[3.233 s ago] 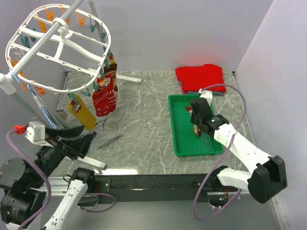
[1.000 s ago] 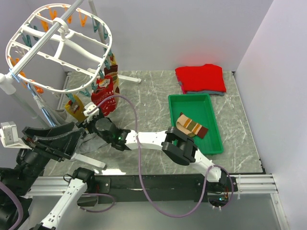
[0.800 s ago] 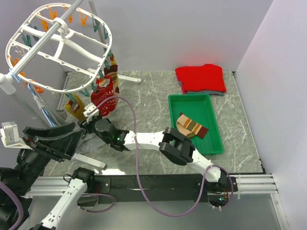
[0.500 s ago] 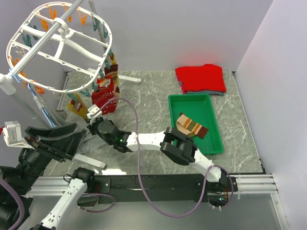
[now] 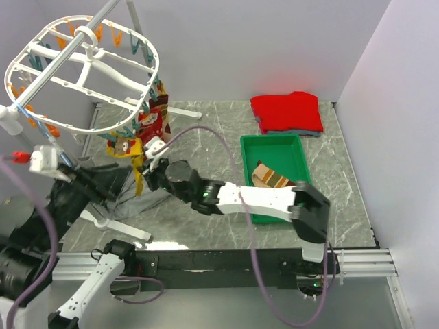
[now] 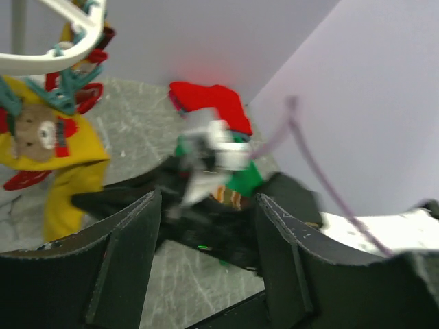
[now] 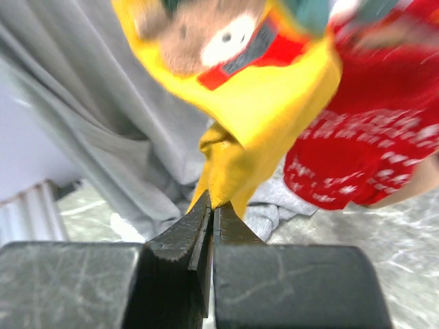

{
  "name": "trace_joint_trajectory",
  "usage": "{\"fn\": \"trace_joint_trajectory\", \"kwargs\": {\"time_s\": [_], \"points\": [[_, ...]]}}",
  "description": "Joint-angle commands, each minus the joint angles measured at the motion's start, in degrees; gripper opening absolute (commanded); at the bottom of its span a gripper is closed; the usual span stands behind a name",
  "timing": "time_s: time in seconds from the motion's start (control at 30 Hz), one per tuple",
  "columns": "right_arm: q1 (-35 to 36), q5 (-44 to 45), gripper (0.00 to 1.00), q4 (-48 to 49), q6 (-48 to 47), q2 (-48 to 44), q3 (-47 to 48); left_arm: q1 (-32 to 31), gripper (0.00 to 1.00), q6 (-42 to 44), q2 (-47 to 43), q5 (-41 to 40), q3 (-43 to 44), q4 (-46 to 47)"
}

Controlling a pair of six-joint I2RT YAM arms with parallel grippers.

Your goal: Remove the socks clipped to the hanger

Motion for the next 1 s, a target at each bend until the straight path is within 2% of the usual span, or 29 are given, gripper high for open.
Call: {"fn": "trace_joint_trajectory", "kwargs": {"time_s": [0.0,0.13,0.33,0.63,0.87,0.97], "points": [[0.3,-4.3,0.00,-7.8,0.9,-8.5,-3.5,-0.2,0.62,0.4,4.8,-6.4,-0.5,-0.5],[0.0,-13.4,0.00,-13.8,1.0,-12.0,-3.9,-0.2,0.63,-0.7,4.7,-8.4,-2.3,4.0],[-0.9,-21.8,0.00,-21.3,2.6,-17.2,-3.8,-0.2,0.68,-2.5,4.2,-9.4,-4.0,8.2],[-5.8,-33.5,0.00,-25.8,5.8,-22.9,-3.5,-0.2,0.67,-4.1,5.5,-17.0,-3.5,7.7],[-6.8,-34.7,0.00,-29.0,4.3,-23.7,-1.5,-0.2,0.62,-11.7,7.0,-22.9,-5.2,7.6],[-7.2,-35.1,0.00,-28.2,4.7,-24.5,-2.2,-0.2,0.61,-13.7,8.0,-23.1,-6.4,8.0]]}}
